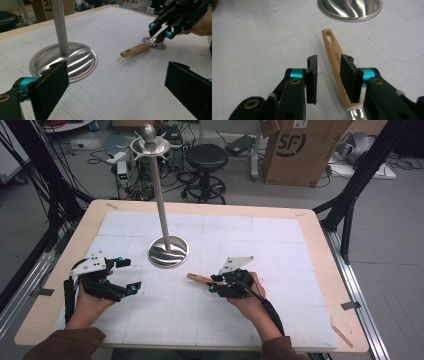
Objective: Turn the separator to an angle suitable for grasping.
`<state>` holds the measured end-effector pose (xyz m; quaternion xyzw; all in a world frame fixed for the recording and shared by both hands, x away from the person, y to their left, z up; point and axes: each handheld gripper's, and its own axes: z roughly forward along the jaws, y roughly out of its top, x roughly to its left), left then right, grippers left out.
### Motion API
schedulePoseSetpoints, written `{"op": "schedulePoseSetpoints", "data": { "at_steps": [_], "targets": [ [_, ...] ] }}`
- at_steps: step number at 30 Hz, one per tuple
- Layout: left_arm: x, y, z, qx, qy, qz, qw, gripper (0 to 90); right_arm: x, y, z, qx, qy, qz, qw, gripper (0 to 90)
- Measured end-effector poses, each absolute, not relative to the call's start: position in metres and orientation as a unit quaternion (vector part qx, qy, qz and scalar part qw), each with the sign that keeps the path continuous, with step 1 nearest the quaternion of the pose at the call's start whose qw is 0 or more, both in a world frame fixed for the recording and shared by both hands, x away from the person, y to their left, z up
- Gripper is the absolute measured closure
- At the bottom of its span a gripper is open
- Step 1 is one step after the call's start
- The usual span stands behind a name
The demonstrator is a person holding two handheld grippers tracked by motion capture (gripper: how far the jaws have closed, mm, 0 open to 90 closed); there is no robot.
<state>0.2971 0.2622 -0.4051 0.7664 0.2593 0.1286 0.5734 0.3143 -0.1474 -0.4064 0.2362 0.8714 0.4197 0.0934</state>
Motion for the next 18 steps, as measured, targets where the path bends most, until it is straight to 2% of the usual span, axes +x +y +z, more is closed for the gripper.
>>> {"op": "schedulePoseSetpoints", "data": {
  "at_steps": [18],
  "targets": [
    [0.298, 0.261, -0.403, 0.765, 0.254, 0.13, 0.577, 6.0, 0.297, -0.198, -0.395, 0.253, 0.84, 0.466, 0.118, 35.5]
  ]
}}
